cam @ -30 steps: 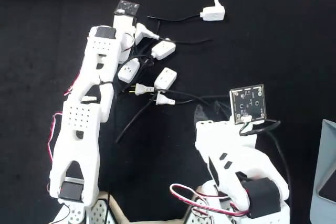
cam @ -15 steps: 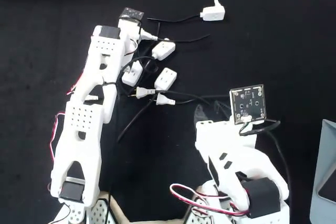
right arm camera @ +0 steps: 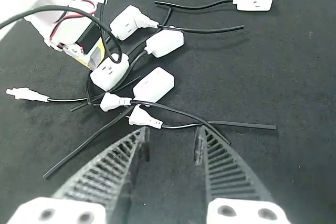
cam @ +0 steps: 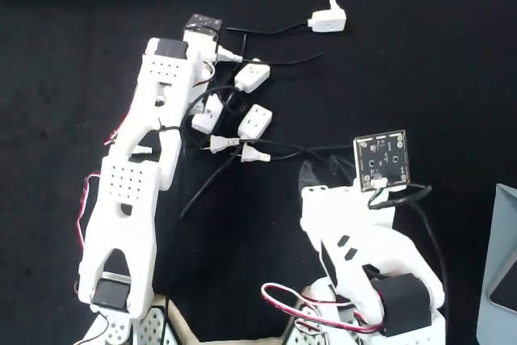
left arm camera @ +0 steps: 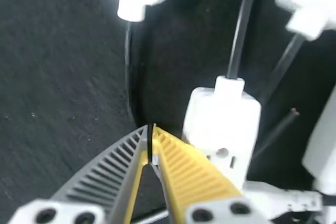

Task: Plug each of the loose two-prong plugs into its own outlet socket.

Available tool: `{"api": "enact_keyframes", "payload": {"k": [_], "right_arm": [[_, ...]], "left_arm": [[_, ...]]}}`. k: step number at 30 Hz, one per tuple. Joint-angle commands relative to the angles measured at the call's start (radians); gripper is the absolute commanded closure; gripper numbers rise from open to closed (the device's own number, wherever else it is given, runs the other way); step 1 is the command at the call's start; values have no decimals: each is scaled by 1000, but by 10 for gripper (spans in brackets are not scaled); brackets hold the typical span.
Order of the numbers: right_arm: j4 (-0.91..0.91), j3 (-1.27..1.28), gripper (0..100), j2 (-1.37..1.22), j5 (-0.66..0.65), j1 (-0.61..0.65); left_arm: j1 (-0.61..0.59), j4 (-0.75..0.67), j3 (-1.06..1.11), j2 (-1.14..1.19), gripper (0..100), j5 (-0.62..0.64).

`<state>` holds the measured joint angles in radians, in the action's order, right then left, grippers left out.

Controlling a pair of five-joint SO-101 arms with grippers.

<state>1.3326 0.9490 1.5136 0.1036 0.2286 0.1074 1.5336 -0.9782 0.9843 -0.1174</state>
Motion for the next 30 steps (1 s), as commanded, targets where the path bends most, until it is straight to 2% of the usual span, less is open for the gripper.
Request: {"api": "enact_keyframes", "payload": {"k": [1, 22, 30], "right_arm": [[-14, -2, 857, -2, 6, -12], [-12, -1, 857, -2, 6, -12], [-12, 1, 857, -2, 6, -12]], "left_arm": [[1, -31, -16, -100, 971, 48], [16, -23, -18, -112, 970, 75], [15, 80, -44, -290, 970, 75]]}}
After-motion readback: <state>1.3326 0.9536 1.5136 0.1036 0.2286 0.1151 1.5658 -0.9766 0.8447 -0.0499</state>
